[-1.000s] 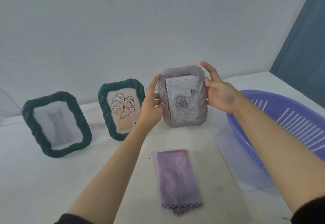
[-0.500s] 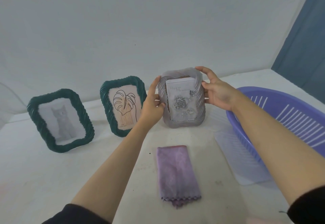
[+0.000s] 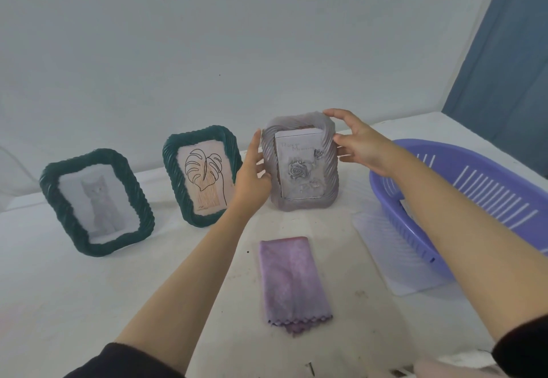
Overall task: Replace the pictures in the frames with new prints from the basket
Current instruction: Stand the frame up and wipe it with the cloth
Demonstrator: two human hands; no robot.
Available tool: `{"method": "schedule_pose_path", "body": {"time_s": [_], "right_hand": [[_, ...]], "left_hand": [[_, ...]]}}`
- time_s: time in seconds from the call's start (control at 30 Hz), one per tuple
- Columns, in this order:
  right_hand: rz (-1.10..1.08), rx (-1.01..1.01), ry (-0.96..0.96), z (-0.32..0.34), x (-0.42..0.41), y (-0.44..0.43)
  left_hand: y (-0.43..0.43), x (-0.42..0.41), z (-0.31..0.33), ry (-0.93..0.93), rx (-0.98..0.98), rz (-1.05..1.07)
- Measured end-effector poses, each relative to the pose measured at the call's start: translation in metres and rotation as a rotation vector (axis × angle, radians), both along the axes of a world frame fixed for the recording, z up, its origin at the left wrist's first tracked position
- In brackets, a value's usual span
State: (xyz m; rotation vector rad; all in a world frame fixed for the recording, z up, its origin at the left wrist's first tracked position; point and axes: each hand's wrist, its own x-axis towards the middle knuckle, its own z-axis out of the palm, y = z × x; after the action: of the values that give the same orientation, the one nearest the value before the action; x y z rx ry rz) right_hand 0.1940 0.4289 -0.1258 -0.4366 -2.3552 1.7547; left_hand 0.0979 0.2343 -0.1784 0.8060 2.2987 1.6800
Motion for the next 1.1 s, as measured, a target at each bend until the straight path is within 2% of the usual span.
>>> {"method": "schedule_pose_path", "body": {"time_s": [0.07, 0.2, 0.3, 0.43, 0.53, 0.63, 0.87, 0.97, 1.1], "right_hand": [[-0.033, 0.076, -0.011, 0.005, 0.008, -0.001], [-0.085, 0.206, -0.007, 0.015, 0.031, 0.001], [-0.107, 0.272, 0.019, 0.023, 0.056, 0.003], [-0.181, 0.383, 0.023, 0.024, 0.097, 0.009], [-0.314, 0.511, -0.009, 0.014, 0.134, 0.020], [-0.482, 0.652, -0.104, -0.002, 0.169, 0.037], [-0.680, 0.930, -0.320, -0.026, 0.211, 0.056], [-0.731, 0.839, -0.321, -0.033, 0.218, 0.061], [-0.789, 0.656, -0.301, -0.037, 0.220, 0.064]], "left_hand": [[0.000, 0.007, 0.001, 0.082, -0.045, 0.045], [0.000, 0.031, 0.000, 0.392, -0.097, 0.180], [0.004, 0.054, -0.003, 0.486, -0.038, 0.087], [0.018, 0.081, -0.019, 0.320, -0.037, -0.103], [0.030, 0.098, -0.037, 0.229, -0.167, -0.177], [0.044, 0.110, -0.052, 0.230, -0.274, -0.193], [0.068, 0.123, -0.057, 0.372, -0.470, -0.150], [0.076, 0.125, -0.057, 0.328, -0.453, -0.156], [0.087, 0.123, -0.050, 0.173, -0.485, -0.158]]}}
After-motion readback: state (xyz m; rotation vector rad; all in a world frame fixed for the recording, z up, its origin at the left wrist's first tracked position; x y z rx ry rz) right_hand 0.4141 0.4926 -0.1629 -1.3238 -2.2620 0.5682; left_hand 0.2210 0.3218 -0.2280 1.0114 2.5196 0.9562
